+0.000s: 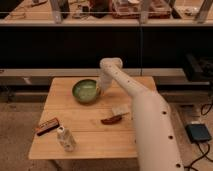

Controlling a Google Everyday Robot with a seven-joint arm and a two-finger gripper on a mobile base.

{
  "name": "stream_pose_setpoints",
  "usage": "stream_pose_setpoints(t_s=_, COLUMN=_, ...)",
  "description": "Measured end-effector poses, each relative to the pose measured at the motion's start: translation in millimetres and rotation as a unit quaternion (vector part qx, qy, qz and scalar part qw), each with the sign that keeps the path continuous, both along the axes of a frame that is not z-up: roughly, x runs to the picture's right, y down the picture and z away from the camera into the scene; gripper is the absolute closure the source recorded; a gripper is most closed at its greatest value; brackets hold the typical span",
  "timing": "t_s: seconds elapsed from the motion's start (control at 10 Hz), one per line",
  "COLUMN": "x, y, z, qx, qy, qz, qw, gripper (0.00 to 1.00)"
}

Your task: Drag the ceramic bowl in a circle

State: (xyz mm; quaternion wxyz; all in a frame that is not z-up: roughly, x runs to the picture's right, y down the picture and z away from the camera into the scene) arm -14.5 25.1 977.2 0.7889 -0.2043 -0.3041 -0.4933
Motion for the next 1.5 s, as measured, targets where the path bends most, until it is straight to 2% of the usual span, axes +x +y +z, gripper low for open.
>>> stream_pose_setpoints(t_s=0.2, x=52, y=3, z=0.1, qx=-0.003, qy=0.048, qz=-0.007, qw=0.9988, gripper=1.00)
stream_pose_setpoints(t_s=0.4, x=87, y=7, z=-11.1, qx=0.005, qy=0.075, qz=-0.021, qw=0.9969, gripper=1.00)
stream_pose_setpoints(t_s=0.5, x=96, y=14, z=-27.4, qx=0.014, qy=0.077, qz=-0.034, qw=0.9963, gripper=1.00)
stream_pose_setpoints(t_s=0.6, x=95, y=24, z=-40.0, qx=0.013, qy=0.074, qz=-0.047, qw=0.9961, gripper=1.00)
stream_pose_setpoints(t_s=0.8, x=64, y=73, z=-92.8, qx=0.011, qy=0.035, qz=-0.087, qw=0.9955, gripper=1.00)
stream_pose_setpoints(t_s=1.0, x=39, y=95, z=-118.6, qx=0.014, qy=0.013, qz=-0.103, qw=0.9945, gripper=1.00)
stream_pose_setpoints(t_s=1.2, x=4, y=102, z=-135.2, qx=0.024, qy=-0.018, qz=-0.110, qw=0.9935, gripper=1.00)
stream_pose_setpoints(t_s=1.4, x=-59, y=95, z=-144.6, qx=0.042, qy=-0.071, qz=-0.114, qw=0.9901, gripper=1.00)
stream_pose_setpoints(t_s=1.5, x=-78, y=89, z=-143.7, qx=0.046, qy=-0.088, qz=-0.114, qw=0.9885, gripper=1.00)
